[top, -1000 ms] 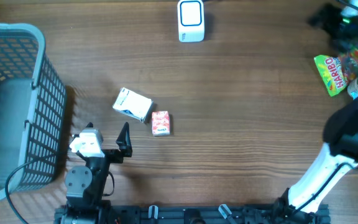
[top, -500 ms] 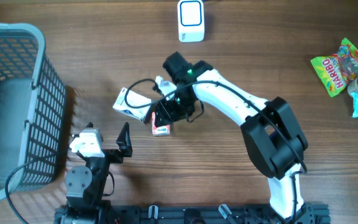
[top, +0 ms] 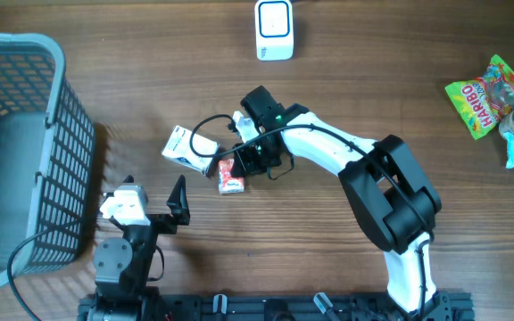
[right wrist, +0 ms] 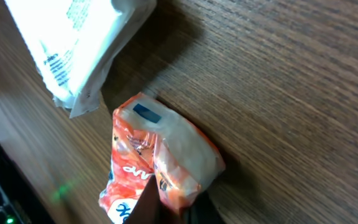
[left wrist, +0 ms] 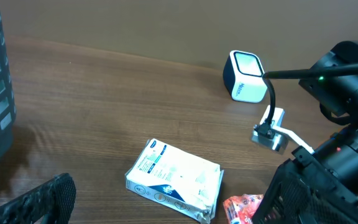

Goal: Scan the item barcode
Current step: 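Reach the right gripper to the small pink box and grasp it, then hold the pink box up in front of the scanner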

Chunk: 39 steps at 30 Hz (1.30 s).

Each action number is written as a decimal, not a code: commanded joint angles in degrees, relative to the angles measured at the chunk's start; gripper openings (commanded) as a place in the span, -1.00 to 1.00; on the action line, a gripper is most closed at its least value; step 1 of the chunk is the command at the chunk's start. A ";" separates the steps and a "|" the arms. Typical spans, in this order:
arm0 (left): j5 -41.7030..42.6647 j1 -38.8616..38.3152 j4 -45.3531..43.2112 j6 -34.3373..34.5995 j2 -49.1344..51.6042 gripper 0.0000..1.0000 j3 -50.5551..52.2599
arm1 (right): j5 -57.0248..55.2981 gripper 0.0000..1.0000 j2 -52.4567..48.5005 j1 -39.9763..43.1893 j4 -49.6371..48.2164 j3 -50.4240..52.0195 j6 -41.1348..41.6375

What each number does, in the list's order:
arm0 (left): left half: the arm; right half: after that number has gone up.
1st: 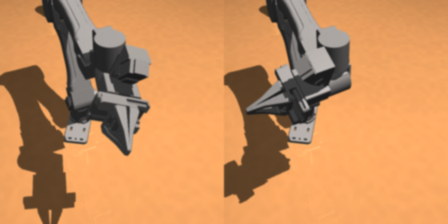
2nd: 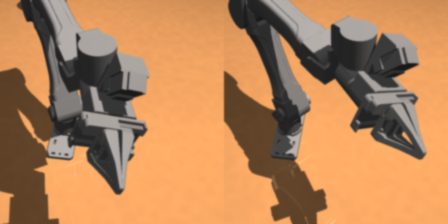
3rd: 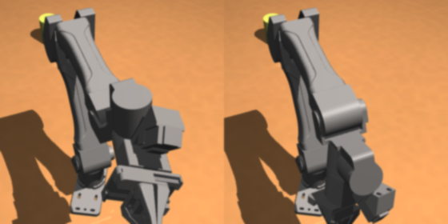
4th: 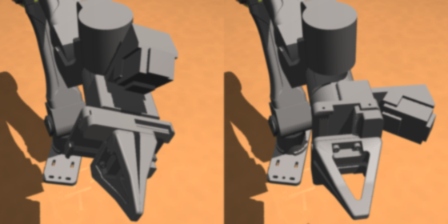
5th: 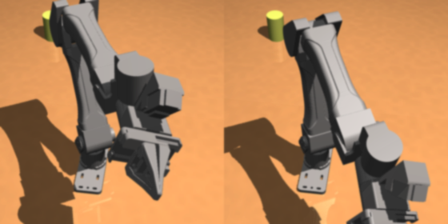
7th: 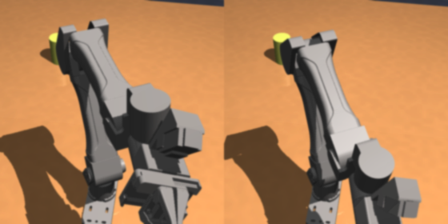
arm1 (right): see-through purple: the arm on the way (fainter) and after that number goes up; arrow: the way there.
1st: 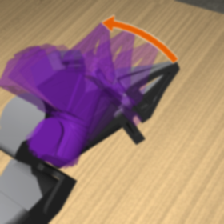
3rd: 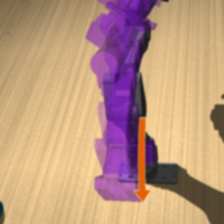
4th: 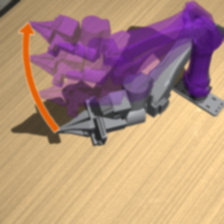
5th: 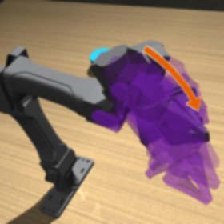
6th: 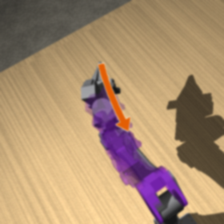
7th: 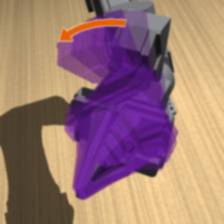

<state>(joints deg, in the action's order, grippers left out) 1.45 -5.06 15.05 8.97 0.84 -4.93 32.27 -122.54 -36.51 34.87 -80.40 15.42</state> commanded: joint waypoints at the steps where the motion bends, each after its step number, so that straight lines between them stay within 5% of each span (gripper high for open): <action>1: 0.48 0.42 -0.11 0.50 -0.35 1.00 0.28 | 10.71 -0.91 -3.82 1.31 0.57 0.52 -3.85; 5: 0.48 0.42 -0.11 0.50 -0.35 1.00 0.28 | 50.60 -0.91 1.73 9.33 0.76 0.00 -21.86; 7: 0.48 0.42 -0.11 0.50 -0.35 1.00 0.28 | 60.63 -0.91 2.86 13.42 0.63 0.00 -29.20; 10: 0.48 0.42 -0.11 0.50 -0.35 1.00 0.28 | 60.63 -0.91 2.86 16.74 -2.71 0.04 -31.74; 15: 0.48 0.42 -0.11 0.50 -0.35 1.00 0.28 | 60.65 -0.91 2.86 16.44 -15.06 0.04 -22.77; 20: 0.48 0.42 -0.11 0.50 -0.37 1.00 0.28 | 60.28 -0.91 5.49 16.46 -15.15 0.04 -17.68; 23: 0.48 0.42 -0.11 0.50 -0.37 1.00 0.28 | 45.22 -0.91 14.73 16.11 -15.43 -0.07 -7.32; 25: 0.48 0.42 -0.11 0.50 -0.35 1.00 0.28 | 21.81 -0.91 24.79 14.95 -14.84 -0.17 -7.67; 27: 0.48 0.42 -0.11 0.50 -0.35 1.00 0.28 | 6.36 -0.91 32.72 13.38 -15.34 -0.17 -15.52; 29: 0.48 0.42 -0.11 0.50 -0.35 1.00 0.28 | 0.63 -0.91 35.78 12.09 -17.75 -0.17 -33.05; 31: 0.48 0.42 -0.11 0.50 -0.35 1.00 0.28 | -11.69 -0.91 34.47 11.82 -19.98 -0.11 -46.12; 34: 0.48 0.42 -0.11 0.50 -0.35 1.00 0.28 | -34.18 -0.91 27.41 11.91 -29.86 -0.11 -52.74; 39: 0.48 0.42 -0.11 0.50 -0.35 1.00 0.28 | -41.77 -0.91 9.94 11.96 -60.06 -0.50 -54.62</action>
<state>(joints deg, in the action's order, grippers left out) 1.43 -5.06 15.03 8.95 0.86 -4.93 -1.80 -105.23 -24.56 -15.68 -79.92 -36.64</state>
